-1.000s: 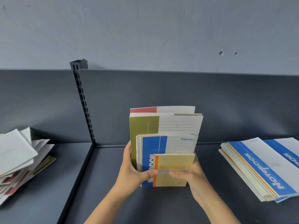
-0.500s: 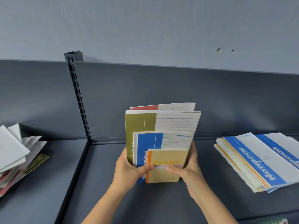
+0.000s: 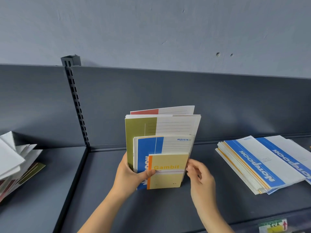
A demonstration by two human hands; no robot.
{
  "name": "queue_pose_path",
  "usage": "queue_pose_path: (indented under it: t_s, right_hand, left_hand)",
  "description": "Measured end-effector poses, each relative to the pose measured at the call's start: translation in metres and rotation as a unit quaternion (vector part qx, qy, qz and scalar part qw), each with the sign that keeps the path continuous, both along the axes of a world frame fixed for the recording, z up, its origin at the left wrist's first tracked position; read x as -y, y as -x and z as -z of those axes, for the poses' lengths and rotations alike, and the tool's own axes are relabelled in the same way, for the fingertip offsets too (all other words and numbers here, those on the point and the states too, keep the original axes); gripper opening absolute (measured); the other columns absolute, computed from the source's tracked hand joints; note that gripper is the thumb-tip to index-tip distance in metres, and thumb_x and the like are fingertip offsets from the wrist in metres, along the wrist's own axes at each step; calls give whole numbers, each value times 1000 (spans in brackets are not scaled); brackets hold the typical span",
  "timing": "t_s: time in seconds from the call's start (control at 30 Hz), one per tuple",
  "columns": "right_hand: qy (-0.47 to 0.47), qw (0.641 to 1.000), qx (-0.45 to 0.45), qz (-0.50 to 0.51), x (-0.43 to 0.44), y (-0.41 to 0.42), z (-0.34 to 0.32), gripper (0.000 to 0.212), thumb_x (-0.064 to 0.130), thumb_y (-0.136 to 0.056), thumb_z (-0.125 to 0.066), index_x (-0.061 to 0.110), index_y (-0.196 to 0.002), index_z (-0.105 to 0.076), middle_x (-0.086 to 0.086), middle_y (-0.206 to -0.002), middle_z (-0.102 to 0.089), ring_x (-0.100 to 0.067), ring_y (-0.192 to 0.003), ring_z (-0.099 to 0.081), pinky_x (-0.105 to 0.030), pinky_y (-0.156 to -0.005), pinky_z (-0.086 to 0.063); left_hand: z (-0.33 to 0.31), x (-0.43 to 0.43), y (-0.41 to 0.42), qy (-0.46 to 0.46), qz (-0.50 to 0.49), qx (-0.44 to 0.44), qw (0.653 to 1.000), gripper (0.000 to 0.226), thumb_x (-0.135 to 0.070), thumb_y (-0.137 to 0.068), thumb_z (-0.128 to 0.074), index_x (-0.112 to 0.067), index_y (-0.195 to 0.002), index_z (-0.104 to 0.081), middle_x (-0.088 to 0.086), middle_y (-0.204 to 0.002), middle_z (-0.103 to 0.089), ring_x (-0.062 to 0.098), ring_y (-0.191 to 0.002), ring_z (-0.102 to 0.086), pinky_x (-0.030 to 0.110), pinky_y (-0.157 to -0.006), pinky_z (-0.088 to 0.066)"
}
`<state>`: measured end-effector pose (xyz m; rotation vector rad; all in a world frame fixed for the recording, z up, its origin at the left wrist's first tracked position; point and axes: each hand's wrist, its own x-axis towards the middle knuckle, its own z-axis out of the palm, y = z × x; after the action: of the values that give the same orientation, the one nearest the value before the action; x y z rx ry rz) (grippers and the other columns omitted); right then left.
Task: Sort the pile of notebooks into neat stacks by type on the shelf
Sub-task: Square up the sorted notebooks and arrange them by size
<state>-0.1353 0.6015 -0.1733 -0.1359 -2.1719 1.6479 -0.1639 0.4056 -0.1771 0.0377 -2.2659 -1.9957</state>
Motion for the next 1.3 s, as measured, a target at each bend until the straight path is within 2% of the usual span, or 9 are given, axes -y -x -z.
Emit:
queue_pose_path:
  t_s: [0.03, 0.17, 0.43, 0.6, 0.8, 0.97, 1.03, 1.13, 1.3]
  right_hand:
    - [3, 1000, -4, -3, -2, 1, -6, 25, 11, -94, -53, 33, -98, -65, 10, -105, -68, -6, -99, -62, -24, -88, -51]
    - [-6, 997, -81, -16, -7, 9, -41, 22, 5, -87, -63, 21, -102, -67, 3, -102, -68, 0, -89, -62, -7, -74, -48]
    - [-1, 999, -14, -39, 2, 30, -73, 32, 22, -75, -78, 34, -93, -54, 2, -102, -59, -9, -93, -59, -22, -73, -52]
    - [26, 997, 23, -71, 3, 29, -68, 32, 19, -78, -76, 18, -102, -54, 1, -110, -62, -8, -97, -62, -19, -66, -53]
    - [37, 995, 8, -96, -1, 26, -61, 22, 16, -85, -68, 34, -94, -60, 12, -101, -69, -7, -95, -66, -22, -71, -56]
    - [91, 994, -14, -62, -25, 33, -61, 26, 5, -87, -62, 30, -88, -64, 10, -93, -71, -6, -88, -67, -24, -74, -52]
    - [123, 991, -13, -41, -39, 37, -59, 23, 5, -91, -58, 28, -92, -61, 5, -97, -69, -11, -91, -65, -29, -78, -51]
    - [157, 986, 11, -62, -47, 40, -54, 17, 7, -93, -55, 23, -100, -55, -1, -104, -67, -17, -99, -63, -32, -82, -51]
    - [165, 979, 45, -112, -42, 39, -44, 36, 4, -84, -66, 16, -115, -52, 2, -107, -69, -11, -100, -65, -23, -78, -48]
  left_hand:
    - [0, 0, 0, 0, 1, 0, 1000, 62, -22, -56, -84, -21, -108, -50, -5, -103, -71, 9, -87, -72, 19, -60, -58]
    - [2, 1, 0, 4, 5, -2, 1000, 57, -11, -64, -84, -21, -107, -49, -5, -103, -71, 3, -86, -72, 18, -58, -57]
    - [1, -1, 2, 6, 1, -12, 1000, 69, -16, -58, -87, -13, -114, -48, -1, -105, -71, 13, -91, -72, 23, -67, -60]
    - [2, -5, 2, 3, 1, -24, 1000, 67, -9, -59, -88, -14, -113, -49, -1, -104, -71, 9, -89, -71, 21, -66, -59]
    - [2, -8, 4, 0, 7, -27, 1000, 73, -12, -58, -89, -16, -117, -47, -1, -108, -69, 10, -95, -70, 22, -69, -59]
    - [2, -6, 4, -15, 10, -22, 1000, 77, -21, -50, -89, -21, -115, -48, -3, -109, -70, 7, -97, -69, 28, -76, -60]
    - [4, -6, 4, -18, 6, -21, 1000, 76, -18, -50, -91, -21, -114, -49, -3, -109, -71, 8, -98, -69, 34, -80, -60]
    - [5, -8, 5, -19, -4, -25, 999, 76, -15, -50, -91, -21, -114, -50, -4, -109, -71, 6, -97, -69, 29, -80, -60]
    - [4, -9, 6, -20, -8, -23, 1000, 80, -22, -45, -91, -21, -114, -50, -2, -109, -71, 9, -98, -70, 36, -82, -60]
